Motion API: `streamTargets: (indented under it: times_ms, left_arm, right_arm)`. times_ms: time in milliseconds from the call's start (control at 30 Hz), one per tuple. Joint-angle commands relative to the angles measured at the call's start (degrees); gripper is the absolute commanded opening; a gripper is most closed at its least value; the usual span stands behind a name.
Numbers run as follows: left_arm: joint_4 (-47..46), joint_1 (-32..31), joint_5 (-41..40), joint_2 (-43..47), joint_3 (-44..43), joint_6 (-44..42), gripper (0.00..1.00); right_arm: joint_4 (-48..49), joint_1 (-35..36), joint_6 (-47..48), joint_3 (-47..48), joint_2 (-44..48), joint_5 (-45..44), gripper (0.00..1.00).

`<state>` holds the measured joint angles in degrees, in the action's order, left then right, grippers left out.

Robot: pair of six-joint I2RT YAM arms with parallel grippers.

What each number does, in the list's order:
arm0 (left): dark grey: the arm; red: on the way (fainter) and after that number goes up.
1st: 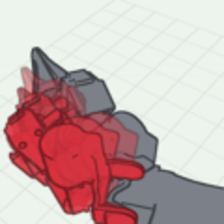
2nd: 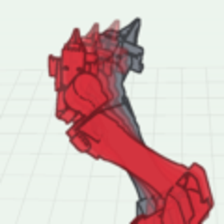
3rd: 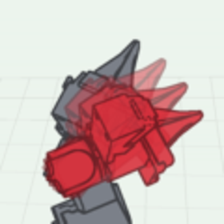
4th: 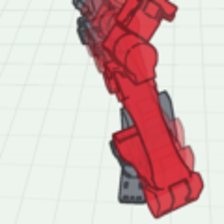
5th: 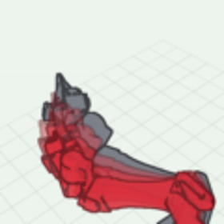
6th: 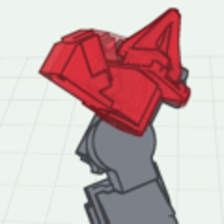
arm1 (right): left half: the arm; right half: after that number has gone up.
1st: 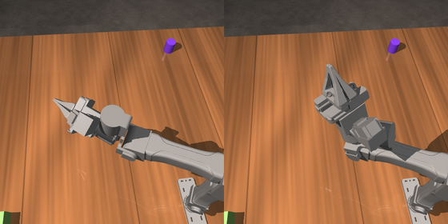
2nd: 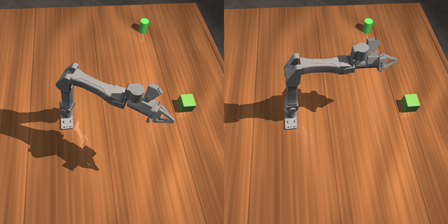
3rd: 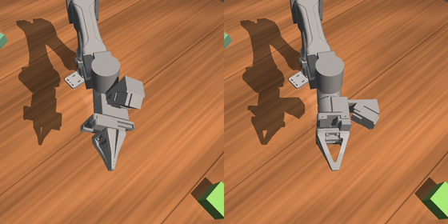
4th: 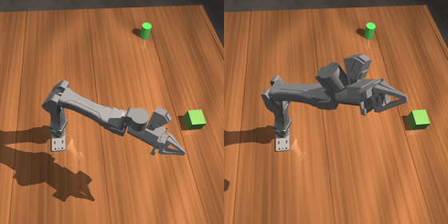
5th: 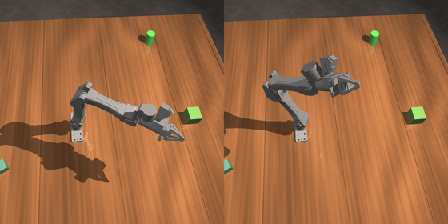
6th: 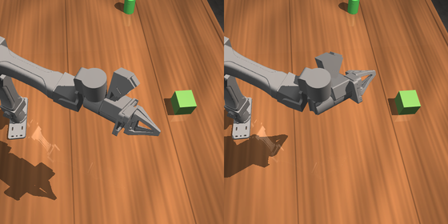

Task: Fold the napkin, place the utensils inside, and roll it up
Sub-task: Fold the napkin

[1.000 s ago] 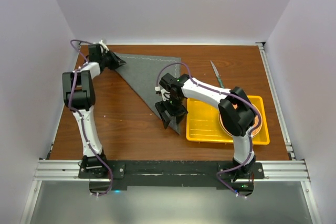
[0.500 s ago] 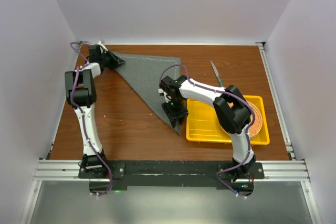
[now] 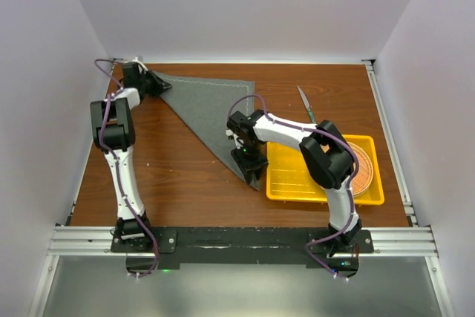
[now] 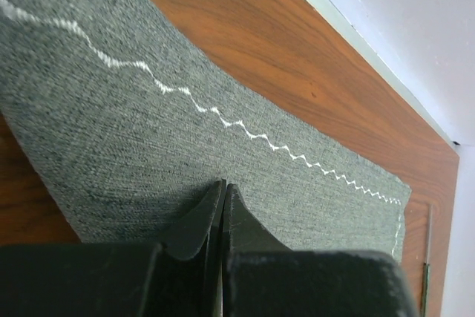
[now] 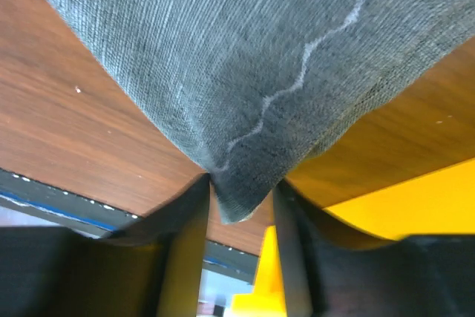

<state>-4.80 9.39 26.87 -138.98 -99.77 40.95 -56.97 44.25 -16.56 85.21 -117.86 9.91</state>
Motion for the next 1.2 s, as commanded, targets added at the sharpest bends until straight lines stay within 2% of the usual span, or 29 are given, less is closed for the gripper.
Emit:
streamTargets:
  times_ms: [0,167,233,333,400,467,500,600,700,933,1067,1167]
  left_arm:
    - [1.5,1.1,-2.9,-1.6,-3.7,-3.0,0.00]
    - [1.4,1.1,-0.7,-0.5,-5.7,-1.8,0.01]
    - [0.7,1.1,1.3,0.0,-6.3,-0.6,0.03]
    - [-2.3,1.2,3.1,1.2,-6.2,2.0,0.04]
    - [-4.3,1.1,4.3,1.1,-6.0,4.7,0.04]
    - [-7.4,1.1,5.0,0.3,-5.2,7.5,0.03]
    - [-8.2,1.2,5.4,-0.1,-4.9,8.3,0.02]
    - [-11.2,1.1,4.8,-2.2,-4.1,10.8,0.00]
    - [-11.1,1.2,2.6,-4.5,-4.6,10.5,0.00]
    - [-0.1,2.0,-3.4,-9.0,-11.3,5.1,0.00]
    - [2.4,2.6,-5.2,-9.4,-13.4,2.5,0.00]
    - [3.7,2.7,-3.9,-9.3,-16.2,1.9,0.00]
  right_arm:
    - [-5.0,-0.3,2.2,2.5,1.3,-3.4,0.50]
    - [-10.7,-0.4,3.5,14.5,2.6,-2.4,0.63]
    - [-12.7,-0.4,4.3,20.1,1.1,-0.9,0.65]
    - [-12.4,-0.4,5.0,24.6,-1.6,1.8,0.65]
    - [-11.8,-0.3,5.0,26.0,-3.2,3.4,0.60]
    - [-10.1,-0.3,5.0,25.7,-4.8,4.8,0.56]
    - [-9.2,-0.4,4.6,24.6,-5.1,4.9,0.49]
    - [-7.9,-0.4,4.7,21.9,-5.9,4.0,0.38]
    - [-4.6,-0.5,4.8,16.2,-4.8,2.6,0.36]
    - [-2.6,-0.4,5.0,5.5,-2.4,-3.1,0.32]
    - [-3.9,-0.3,6.2,5.4,-1.1,-2.6,0.33]
    - [-6.7,-0.2,7.4,11.8,-1.3,-1.7,0.35]
